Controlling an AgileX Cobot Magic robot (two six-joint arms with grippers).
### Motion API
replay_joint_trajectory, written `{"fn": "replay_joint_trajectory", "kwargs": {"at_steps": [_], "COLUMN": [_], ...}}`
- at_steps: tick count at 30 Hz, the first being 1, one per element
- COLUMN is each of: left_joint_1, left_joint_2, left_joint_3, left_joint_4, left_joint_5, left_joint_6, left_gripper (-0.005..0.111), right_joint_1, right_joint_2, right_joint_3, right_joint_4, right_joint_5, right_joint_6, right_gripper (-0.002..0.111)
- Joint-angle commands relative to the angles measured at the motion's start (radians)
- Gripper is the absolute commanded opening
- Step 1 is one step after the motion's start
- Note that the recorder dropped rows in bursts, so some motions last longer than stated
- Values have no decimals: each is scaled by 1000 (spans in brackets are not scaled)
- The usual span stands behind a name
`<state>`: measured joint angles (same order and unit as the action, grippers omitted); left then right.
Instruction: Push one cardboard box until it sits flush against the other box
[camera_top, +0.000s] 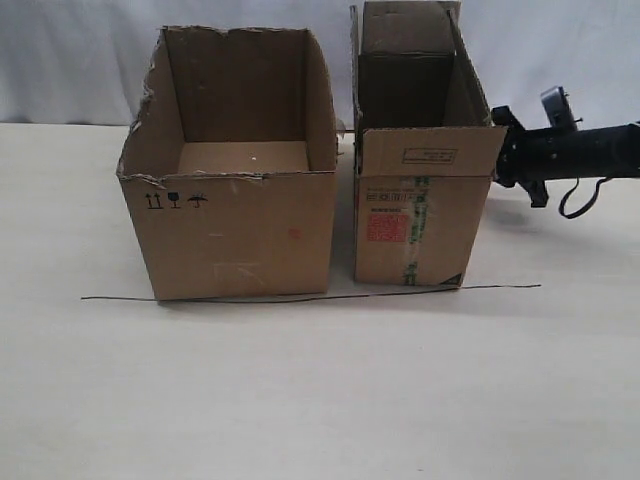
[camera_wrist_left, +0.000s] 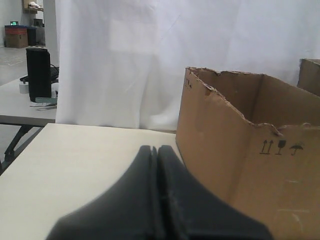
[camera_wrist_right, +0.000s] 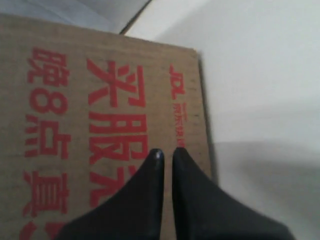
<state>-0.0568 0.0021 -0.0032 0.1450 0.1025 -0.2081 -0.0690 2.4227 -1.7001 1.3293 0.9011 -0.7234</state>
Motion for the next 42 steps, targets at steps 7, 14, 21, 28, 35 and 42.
{"fn": "replay_joint_trajectory", "kwargs": {"at_steps": [7,14,21,28,35,42], "left_joint_1": [-2,-2,-2,-2,-2,-2], "left_joint_2": [-2,-2,-2,-2,-2,-2], "left_joint_3": [3,3,3,3,3,3], "left_joint_4": [1,1,1,1,1,1], "left_joint_5": [-10,-10,-10,-10,-5,-5], "left_joint_6": [-7,-7,-7,-7,-7,-7], "left_gripper": [0,0,0,0,0,0], "right_joint_1": [68,99,116,-9,-115,-83], "right_joint_2": [23,23,19,-66,-110,-151], "right_joint_3": [-9,-9,-9,-9,-4,80], "right_joint_4": [54,76,76,-117,-244,-242], "right_joint_5": [-59,-77,-115,9,320,320], "right_joint_6": [-21,-13,3,78,131,114], "right_gripper": [5,5,5,5,5,5]}}
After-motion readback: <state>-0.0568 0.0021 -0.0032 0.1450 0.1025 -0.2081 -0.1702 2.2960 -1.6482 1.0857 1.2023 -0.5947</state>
